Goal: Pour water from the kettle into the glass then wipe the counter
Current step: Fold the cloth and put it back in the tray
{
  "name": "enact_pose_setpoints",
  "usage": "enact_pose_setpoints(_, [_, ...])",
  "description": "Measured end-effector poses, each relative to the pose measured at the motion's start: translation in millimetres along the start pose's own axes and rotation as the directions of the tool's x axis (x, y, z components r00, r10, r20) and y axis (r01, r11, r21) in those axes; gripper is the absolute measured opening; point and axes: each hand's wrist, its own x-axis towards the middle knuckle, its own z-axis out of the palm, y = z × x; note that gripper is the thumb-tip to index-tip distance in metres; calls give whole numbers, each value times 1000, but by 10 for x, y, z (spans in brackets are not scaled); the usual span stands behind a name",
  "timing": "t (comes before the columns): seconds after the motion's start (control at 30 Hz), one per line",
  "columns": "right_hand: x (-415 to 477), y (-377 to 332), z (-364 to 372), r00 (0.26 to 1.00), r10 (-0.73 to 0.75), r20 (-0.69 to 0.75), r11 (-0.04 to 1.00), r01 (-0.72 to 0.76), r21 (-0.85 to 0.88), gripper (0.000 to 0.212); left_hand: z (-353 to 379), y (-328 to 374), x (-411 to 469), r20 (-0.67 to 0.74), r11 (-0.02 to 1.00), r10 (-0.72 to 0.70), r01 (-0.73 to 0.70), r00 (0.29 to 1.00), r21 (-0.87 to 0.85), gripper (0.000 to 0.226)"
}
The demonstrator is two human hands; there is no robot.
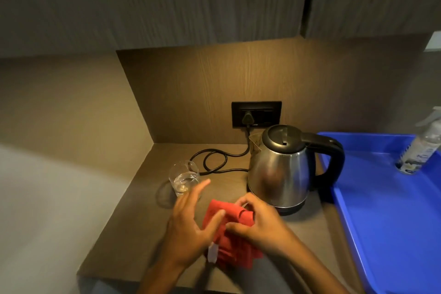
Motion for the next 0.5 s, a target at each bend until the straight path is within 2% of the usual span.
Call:
enact_pose_setpoints(0.1, [-240,-3,-461,989,-82,-126,972,108,209,40,216,269,-88,220,937,-176,232,959,-262,85])
enact_pose_setpoints(0.17, [-411,57,-761,973,-32,-227,921,117,371,52,384,474,-65,316,818,-156,302,936,-489,86])
enact_pose_setpoints(0.23, [-566,169,-1014,934,54,-352,879,122,460,62,594,736,-3,325,768,-78,265,942,-583,77])
enact_pose_setpoints(0.3, [-684,285,-1223,825,86,-559,913,160,376,60,823,1026,79,311,794,-16,202,950,-574,68])
enact_pose_setpoints(0.37, [-820,438,-1462,683,13,-730,986,114,123,47,1109,1309,137,322,884,73,88,944,-460,54])
enact_pose_setpoints(0.4, [-895,526,-1582,643,-43,-764,998,55,-10,42,1271,1434,159,350,925,124,20,929,-380,44])
enact_pose_setpoints(0.43, [-970,630,-1706,633,-92,-769,992,-8,-126,38,1430,1544,176,392,953,170,-50,904,-297,34])
enact_pose_setpoints(0.5, [-1117,842,-1940,675,-102,-730,950,-151,-272,32,1726,1732,191,486,971,231,-167,843,-172,28])
